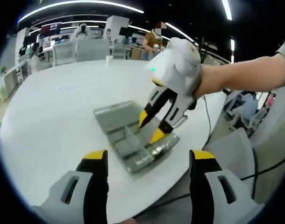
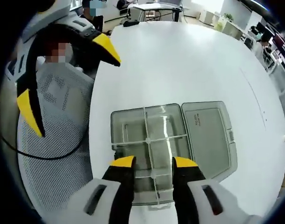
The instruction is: Insert the divider into the dual guide fixture by aligning both edges with the guide slots and pushing it downward to the bottom, including one-sided entry, uneven engagement, binding, and posture correction.
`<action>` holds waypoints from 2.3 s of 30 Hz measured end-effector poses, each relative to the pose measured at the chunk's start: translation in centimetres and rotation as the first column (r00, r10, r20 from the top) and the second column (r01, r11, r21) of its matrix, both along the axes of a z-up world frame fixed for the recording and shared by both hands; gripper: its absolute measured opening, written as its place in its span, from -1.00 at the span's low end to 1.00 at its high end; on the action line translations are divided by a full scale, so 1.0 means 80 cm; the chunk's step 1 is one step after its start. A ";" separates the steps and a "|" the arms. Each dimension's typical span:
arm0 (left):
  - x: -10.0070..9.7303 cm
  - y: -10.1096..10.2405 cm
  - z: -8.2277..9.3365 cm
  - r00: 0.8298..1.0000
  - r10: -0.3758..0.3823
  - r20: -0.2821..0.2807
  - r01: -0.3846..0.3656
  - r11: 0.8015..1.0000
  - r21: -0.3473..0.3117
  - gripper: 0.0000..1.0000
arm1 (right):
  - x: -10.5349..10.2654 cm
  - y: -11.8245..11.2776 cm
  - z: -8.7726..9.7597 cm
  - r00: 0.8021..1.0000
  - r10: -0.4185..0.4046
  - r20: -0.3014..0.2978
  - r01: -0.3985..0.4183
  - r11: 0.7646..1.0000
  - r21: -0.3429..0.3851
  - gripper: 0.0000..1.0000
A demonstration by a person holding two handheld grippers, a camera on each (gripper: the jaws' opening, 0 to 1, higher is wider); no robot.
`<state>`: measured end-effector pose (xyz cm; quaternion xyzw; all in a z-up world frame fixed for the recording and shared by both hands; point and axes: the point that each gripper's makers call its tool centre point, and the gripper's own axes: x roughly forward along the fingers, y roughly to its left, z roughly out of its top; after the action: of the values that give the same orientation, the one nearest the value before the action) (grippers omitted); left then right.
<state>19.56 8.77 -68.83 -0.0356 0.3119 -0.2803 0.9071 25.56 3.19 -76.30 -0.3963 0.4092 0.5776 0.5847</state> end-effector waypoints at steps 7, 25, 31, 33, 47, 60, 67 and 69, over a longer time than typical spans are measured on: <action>0.005 0.001 -0.003 1.000 0.009 0.004 -0.009 1.000 0.018 0.50 | 0.001 0.001 0.012 0.995 -0.097 -0.005 0.097 0.991 0.096 -0.23; 0.013 0.010 -0.002 0.999 0.038 0.029 -0.039 0.998 0.051 0.57 | 0.016 -0.008 0.047 0.942 -0.336 -0.018 0.326 0.899 0.293 0.07; 0.015 0.018 -0.001 0.997 0.071 0.044 -0.074 0.996 0.059 0.62 | 0.017 -0.023 0.054 0.911 -0.411 -0.027 0.396 0.857 0.330 0.13; 0.017 0.021 -0.001 0.995 0.082 0.049 -0.085 0.994 0.062 0.65 | 0.015 -0.027 0.056 0.902 -0.431 -0.033 0.415 0.841 0.347 0.14; 0.022 0.038 0.000 0.979 0.195 0.064 -0.198 0.979 0.053 0.78 | 0.000 -0.057 0.063 0.829 -0.556 -0.057 0.529 0.747 0.404 0.25; 0.014 0.041 0.000 0.966 0.254 0.059 -0.256 0.966 0.029 0.89 | -0.025 -0.092 0.072 0.770 -0.634 -0.074 0.594 0.670 0.444 0.33; 0.006 0.043 0.001 0.958 0.282 0.060 -0.283 0.959 0.013 0.97 | -0.036 -0.111 0.072 0.734 -0.674 -0.083 0.628 0.628 0.459 0.35; 0.003 0.043 0.001 0.956 0.285 0.062 -0.287 0.958 0.012 0.98 | -0.037 -0.115 0.074 0.731 -0.679 -0.073 0.627 0.625 0.464 0.35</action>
<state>19.84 12.21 -68.72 -0.0624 0.2791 -0.1438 0.9474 22.59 -6.04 -70.36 -0.1017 0.3440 0.3824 0.8515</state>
